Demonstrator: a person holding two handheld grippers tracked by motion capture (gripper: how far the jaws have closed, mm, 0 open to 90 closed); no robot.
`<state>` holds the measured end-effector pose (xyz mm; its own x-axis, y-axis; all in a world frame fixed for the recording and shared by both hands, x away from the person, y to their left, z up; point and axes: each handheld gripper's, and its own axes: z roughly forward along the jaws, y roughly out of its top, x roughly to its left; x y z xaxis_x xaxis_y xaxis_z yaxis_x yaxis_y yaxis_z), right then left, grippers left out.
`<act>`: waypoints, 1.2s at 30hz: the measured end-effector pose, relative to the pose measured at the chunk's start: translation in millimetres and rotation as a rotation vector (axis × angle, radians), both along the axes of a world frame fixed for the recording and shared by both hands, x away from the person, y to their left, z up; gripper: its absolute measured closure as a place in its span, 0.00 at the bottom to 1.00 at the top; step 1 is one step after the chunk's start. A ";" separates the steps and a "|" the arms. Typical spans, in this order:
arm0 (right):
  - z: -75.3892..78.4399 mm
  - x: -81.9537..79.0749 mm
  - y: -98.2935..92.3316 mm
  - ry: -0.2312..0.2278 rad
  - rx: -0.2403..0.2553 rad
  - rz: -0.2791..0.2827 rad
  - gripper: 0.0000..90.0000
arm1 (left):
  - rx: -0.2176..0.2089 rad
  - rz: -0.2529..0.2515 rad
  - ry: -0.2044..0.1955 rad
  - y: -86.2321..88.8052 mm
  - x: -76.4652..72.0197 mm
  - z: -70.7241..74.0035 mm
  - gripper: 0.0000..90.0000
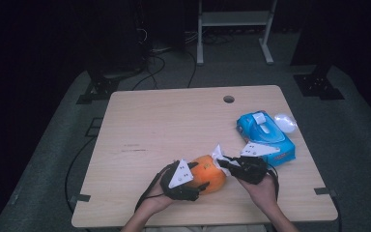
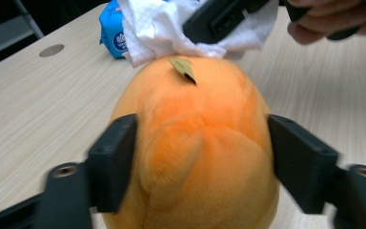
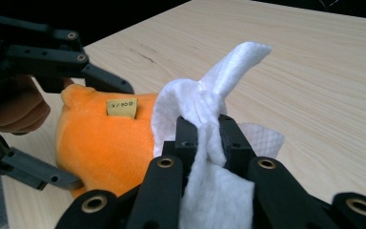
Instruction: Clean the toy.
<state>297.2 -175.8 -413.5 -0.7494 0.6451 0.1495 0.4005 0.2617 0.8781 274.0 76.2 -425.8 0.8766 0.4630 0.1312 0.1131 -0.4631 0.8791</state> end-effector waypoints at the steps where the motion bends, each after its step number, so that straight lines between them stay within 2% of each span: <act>1: 2.0 -2.4 3.7 -0.010 -0.006 0.011 0.89 | -0.013 0.003 0.002 0.0 0.2 0.9 0.22; 3: 4.7 -6.3 9.8 -0.017 0.012 0.047 0.89 | -0.012 0.002 0.004 0.7 0.9 1.3 0.23; 4: 5.2 -7.9 12.4 -0.018 0.021 0.066 0.89 | -0.008 0.000 0.002 2.4 1.2 0.5 0.27; 6: 4.2 -6.8 12.8 -0.021 0.011 0.069 0.89 | -0.021 0.001 0.017 6.2 3.3 -1.6 0.33; 8: 0.9 -1.2 6.7 0.002 0.027 0.049 0.89 | -0.019 0.007 0.017 9.3 6.2 -3.6 0.35; 11: -9.1 7.8 -3.9 0.019 0.000 -0.016 0.89 | -0.039 0.015 0.039 15.5 11.2 -6.2 0.35; 14: -15.7 11.3 -9.5 0.060 0.025 -0.028 0.89 | -0.053 0.004 0.061 19.2 13.2 -8.9 0.35; 18: -5.1 2.1 0.7 0.017 0.053 0.026 0.89 | -0.061 -0.004 0.065 22.0 14.8 -10.2 0.34; 20: -5.4 0.3 4.0 -0.009 0.040 0.036 0.89 | -0.072 -0.005 0.070 23.8 16.1 -11.3 0.34; 23: -14.9 7.3 -2.2 0.028 0.052 0.008 0.89 | -0.084 -0.005 0.084 25.5 17.7 -12.6 0.34; 25: -22.3 11.6 -7.7 0.053 0.035 -0.027 0.89 | -0.090 -0.005 0.087 26.6 18.3 -12.7 0.34; 27: -26.0 12.9 -11.4 0.070 0.026 -0.038 0.89 | -0.094 -0.004 0.093 28.4 18.9 -13.3 0.34; 30: -22.5 7.7 -8.5 0.062 0.029 -0.025 0.89 | -0.102 0.010 0.096 31.3 19.9 -14.0 0.34; 34: -12.5 -4.7 2.9 0.023 0.055 0.041 0.89 | -0.124 0.035 0.123 39.0 24.9 -14.5 0.34; 36: -10.8 -9.4 8.0 0.001 0.046 0.067 0.89 | -0.125 0.041 0.128 40.7 26.3 -14.5 0.33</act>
